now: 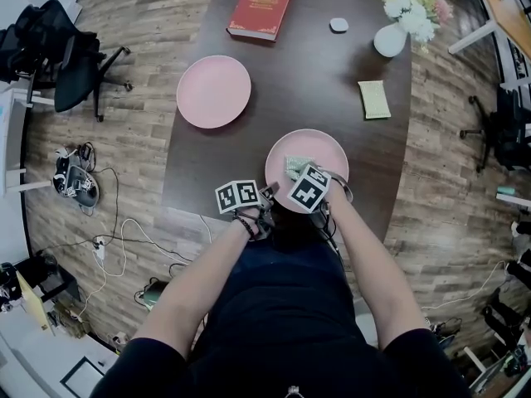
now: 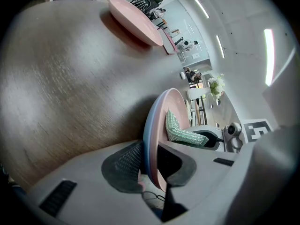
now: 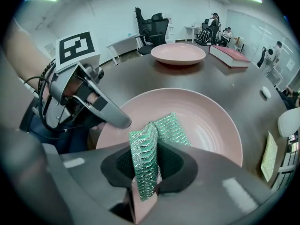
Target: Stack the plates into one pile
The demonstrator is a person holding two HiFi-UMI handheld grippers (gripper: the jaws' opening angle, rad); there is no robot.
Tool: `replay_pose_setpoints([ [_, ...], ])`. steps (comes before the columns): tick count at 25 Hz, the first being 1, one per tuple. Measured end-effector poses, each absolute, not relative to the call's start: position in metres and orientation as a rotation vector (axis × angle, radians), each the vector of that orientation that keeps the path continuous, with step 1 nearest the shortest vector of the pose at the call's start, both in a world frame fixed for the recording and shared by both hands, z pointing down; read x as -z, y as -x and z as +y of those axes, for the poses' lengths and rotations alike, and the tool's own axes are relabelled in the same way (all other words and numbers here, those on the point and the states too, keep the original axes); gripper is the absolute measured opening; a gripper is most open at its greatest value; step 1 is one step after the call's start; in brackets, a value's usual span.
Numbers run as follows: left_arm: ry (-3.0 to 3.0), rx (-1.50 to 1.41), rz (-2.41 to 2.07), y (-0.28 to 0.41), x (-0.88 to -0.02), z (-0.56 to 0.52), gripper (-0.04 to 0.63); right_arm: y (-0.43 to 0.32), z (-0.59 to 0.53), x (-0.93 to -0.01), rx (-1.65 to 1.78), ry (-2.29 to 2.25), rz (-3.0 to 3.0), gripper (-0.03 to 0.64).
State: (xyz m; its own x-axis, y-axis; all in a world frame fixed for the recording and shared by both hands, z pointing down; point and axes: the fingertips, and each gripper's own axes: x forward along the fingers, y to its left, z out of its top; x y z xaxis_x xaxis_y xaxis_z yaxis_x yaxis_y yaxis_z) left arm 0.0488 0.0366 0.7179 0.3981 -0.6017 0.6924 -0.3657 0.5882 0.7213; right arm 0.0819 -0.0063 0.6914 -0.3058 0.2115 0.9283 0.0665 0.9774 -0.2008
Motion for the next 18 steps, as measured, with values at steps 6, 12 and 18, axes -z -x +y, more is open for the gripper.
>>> replay_pose_setpoints([
  [6, -0.998, 0.180, -1.203, -0.049, -0.718, 0.037, 0.058, -0.065, -0.001, -0.689, -0.167, 0.232, -1.924, 0.084],
  [12, -1.002, 0.178, -1.196, -0.050, -0.717, 0.037, 0.058, -0.048, 0.004, -0.683, -0.238, 0.275, -1.978, 0.084],
  [18, -1.008, 0.172, -1.191, -0.050, -0.717, 0.038, 0.058, -0.043, 0.001, -0.687, -0.355, 0.284, -2.034, 0.084],
])
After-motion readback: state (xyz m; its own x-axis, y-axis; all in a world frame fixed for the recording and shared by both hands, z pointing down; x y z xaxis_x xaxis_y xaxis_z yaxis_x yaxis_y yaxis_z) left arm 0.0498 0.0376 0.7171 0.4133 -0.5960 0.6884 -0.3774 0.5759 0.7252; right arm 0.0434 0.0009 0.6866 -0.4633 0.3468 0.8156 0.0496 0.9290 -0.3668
